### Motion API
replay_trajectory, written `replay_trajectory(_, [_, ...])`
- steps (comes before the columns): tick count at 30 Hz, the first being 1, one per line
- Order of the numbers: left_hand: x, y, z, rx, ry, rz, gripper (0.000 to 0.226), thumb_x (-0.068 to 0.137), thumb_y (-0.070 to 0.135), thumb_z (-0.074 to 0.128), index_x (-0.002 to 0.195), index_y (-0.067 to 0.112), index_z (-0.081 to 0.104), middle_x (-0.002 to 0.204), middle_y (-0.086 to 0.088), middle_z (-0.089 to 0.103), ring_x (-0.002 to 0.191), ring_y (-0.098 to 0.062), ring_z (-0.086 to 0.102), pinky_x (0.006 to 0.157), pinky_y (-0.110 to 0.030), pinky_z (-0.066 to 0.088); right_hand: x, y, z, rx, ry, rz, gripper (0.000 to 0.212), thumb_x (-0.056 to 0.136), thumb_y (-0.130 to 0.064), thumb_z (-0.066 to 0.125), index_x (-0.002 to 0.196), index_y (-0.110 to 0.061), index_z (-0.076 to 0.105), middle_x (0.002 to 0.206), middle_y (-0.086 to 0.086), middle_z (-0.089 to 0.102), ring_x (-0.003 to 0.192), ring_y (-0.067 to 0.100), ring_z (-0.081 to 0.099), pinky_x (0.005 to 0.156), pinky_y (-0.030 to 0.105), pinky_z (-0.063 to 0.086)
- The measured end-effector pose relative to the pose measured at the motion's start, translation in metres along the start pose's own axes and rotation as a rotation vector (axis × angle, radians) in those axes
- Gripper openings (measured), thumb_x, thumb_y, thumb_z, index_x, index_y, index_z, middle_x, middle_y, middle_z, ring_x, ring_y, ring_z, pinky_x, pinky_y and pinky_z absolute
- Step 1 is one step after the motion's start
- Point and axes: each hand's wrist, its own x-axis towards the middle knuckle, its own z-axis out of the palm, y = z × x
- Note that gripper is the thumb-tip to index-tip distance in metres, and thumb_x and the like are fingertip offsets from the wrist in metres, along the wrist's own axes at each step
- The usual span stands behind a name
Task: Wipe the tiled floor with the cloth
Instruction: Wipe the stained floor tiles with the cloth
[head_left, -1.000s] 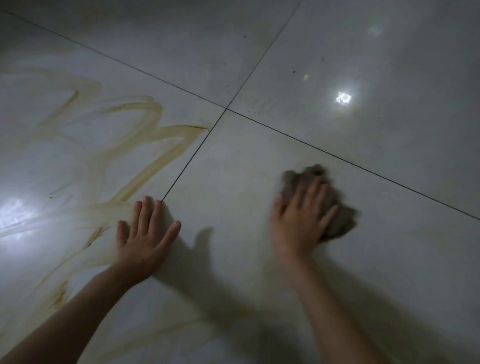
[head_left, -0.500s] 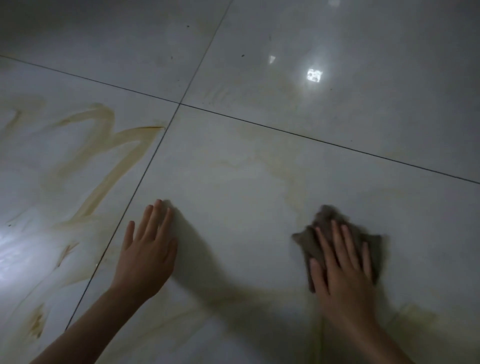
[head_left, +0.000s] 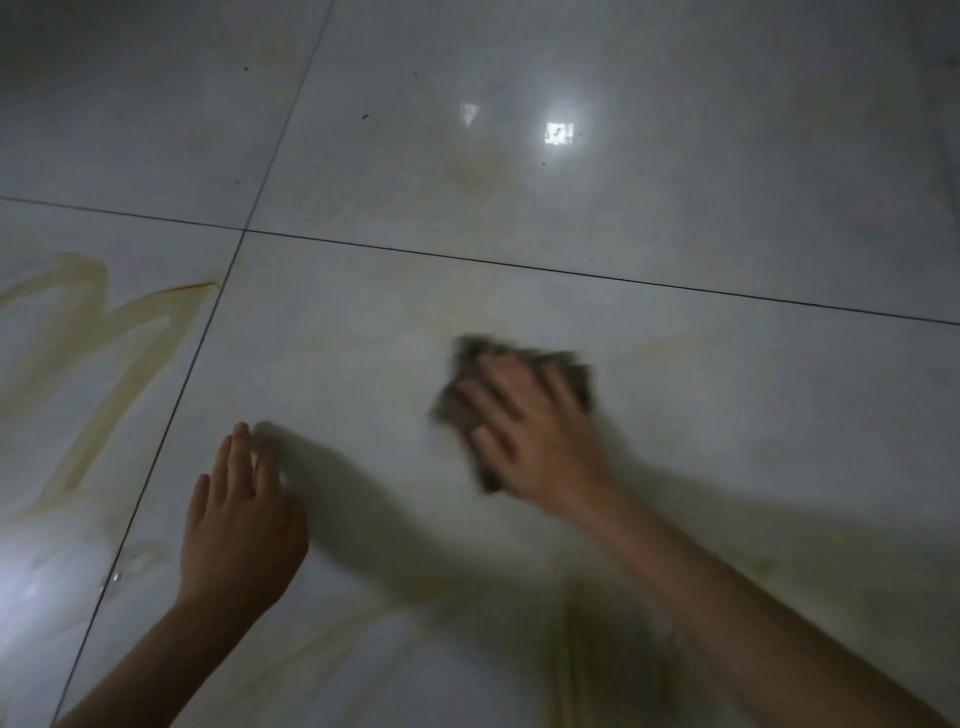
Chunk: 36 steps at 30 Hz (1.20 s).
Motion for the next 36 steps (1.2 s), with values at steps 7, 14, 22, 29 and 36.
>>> replay_trajectory(7, [0.011, 0.042, -0.002, -0.047, 0.061, 0.181, 0.057, 0.099, 0.022, 0.035, 0.151, 0.004, 0.022, 0.16, -0.013, 0.011, 0.149, -0.026, 0.009, 0.119, -0.047, 0.017, -0.084, 0.143, -0.037, -0.085, 0.11, 1.028, 0.061, 0.097, -0.041, 0.022, 0.146, -0.01, 0.04, 0.156, 0.017, 0.027, 0.145, 0.033, 0.025, 0.116, 0.055, 0.014])
replay_trajectory(14, [0.011, 0.072, -0.005, -0.038, 0.047, 0.226, 0.064, 0.095, 0.017, 0.05, 0.151, 0.003, 0.022, 0.159, -0.015, 0.019, 0.147, -0.028, 0.016, 0.118, -0.045, 0.02, 0.002, -0.008, 0.007, -0.041, 0.136, 0.697, 0.05, 0.099, -0.038, 0.036, 0.142, -0.015, 0.048, 0.153, 0.017, 0.034, 0.144, 0.039, 0.024, 0.112, 0.066, 0.013])
replay_trajectory(22, [0.0, 0.11, 0.0, -0.038, 0.05, 0.303, 0.058, 0.096, 0.014, 0.048, 0.148, -0.001, 0.028, 0.157, -0.021, 0.019, 0.146, -0.036, 0.019, 0.115, -0.053, 0.026, -0.12, 0.014, -0.015, -0.057, -0.081, 0.134, 0.049, 0.1, -0.043, 0.034, 0.144, -0.023, 0.045, 0.153, 0.007, 0.037, 0.141, 0.028, 0.035, 0.112, 0.055, 0.027])
replay_trajectory(29, [-0.011, 0.144, 0.017, 0.041, 0.024, 0.424, 0.072, 0.091, 0.039, 0.012, 0.149, 0.0, 0.026, 0.158, -0.021, 0.017, 0.147, -0.036, 0.014, 0.116, -0.051, 0.018, -0.279, 0.123, -0.067, -0.114, -0.045, 0.984, 0.064, 0.102, -0.043, 0.019, 0.14, 0.001, 0.046, 0.148, 0.026, 0.038, 0.136, 0.045, 0.036, 0.106, 0.066, 0.028])
replay_trajectory(36, [-0.015, 0.157, 0.023, 0.042, 0.018, 0.363, 0.073, 0.09, 0.039, 0.015, 0.145, -0.007, 0.031, 0.155, -0.025, 0.022, 0.144, -0.042, 0.018, 0.111, -0.059, 0.026, -0.15, -0.008, -0.017, -0.11, 0.116, 0.75, 0.05, 0.097, -0.031, 0.043, 0.141, -0.009, 0.049, 0.148, 0.02, 0.041, 0.139, 0.044, 0.032, 0.107, 0.07, 0.023])
